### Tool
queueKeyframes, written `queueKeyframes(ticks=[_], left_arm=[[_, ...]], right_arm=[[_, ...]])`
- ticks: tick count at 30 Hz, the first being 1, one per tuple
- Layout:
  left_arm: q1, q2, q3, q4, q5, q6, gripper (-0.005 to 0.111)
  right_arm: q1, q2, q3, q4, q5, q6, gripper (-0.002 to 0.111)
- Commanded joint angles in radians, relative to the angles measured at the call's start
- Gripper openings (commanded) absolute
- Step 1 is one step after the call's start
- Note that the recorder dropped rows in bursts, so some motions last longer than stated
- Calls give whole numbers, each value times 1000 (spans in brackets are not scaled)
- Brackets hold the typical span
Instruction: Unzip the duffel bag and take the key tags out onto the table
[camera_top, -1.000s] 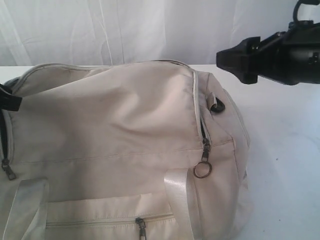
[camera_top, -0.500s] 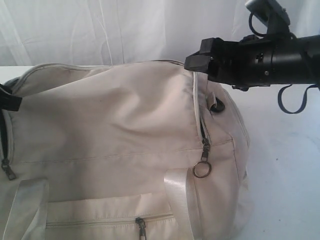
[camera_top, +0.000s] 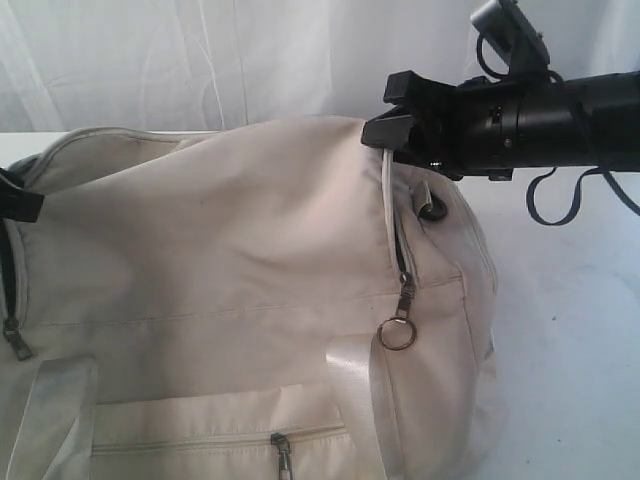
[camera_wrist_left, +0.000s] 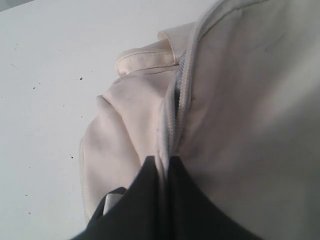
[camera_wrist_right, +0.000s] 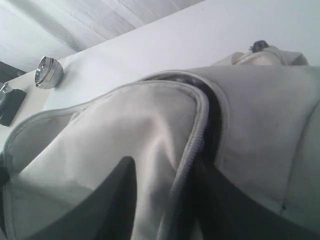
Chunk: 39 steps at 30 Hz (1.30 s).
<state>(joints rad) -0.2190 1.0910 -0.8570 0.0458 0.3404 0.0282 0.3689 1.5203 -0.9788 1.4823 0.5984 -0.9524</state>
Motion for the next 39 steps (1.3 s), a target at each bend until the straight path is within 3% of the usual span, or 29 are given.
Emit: queueKeyframes(ticks=[1, 4, 6, 11, 15, 23, 25, 33, 39], left_arm=[[-2, -15, 8, -8, 26, -9, 0], [-2, -15, 8, -8, 26, -9, 0], [-2, -15, 8, -8, 26, -9, 0], [-2, -15, 8, -8, 26, -9, 0], [-2, -37, 8, -10, 19, -53, 0], [-2, -131, 8, -8, -32, -51, 1], [-2, -151, 8, -8, -28, -51, 6], [-2, -178, 8, -8, 36, -51, 48], [-2, -176, 8, -17, -2, -54, 53]], right_arm=[[3, 0, -15, 10, 7, -12, 27], [3, 0, -15, 8, 9, -12, 12], [3, 0, -15, 8, 9, -16, 9], [3, 0, -21, 8, 60, -118, 4], [3, -4, -50, 6, 238, -299, 0], [3, -6, -66, -106, 376, -308, 0], [3, -8, -66, -139, 431, -311, 0], [3, -63, -66, -158, 623, -420, 0], [9, -124, -66, -242, 623, -412, 0]])
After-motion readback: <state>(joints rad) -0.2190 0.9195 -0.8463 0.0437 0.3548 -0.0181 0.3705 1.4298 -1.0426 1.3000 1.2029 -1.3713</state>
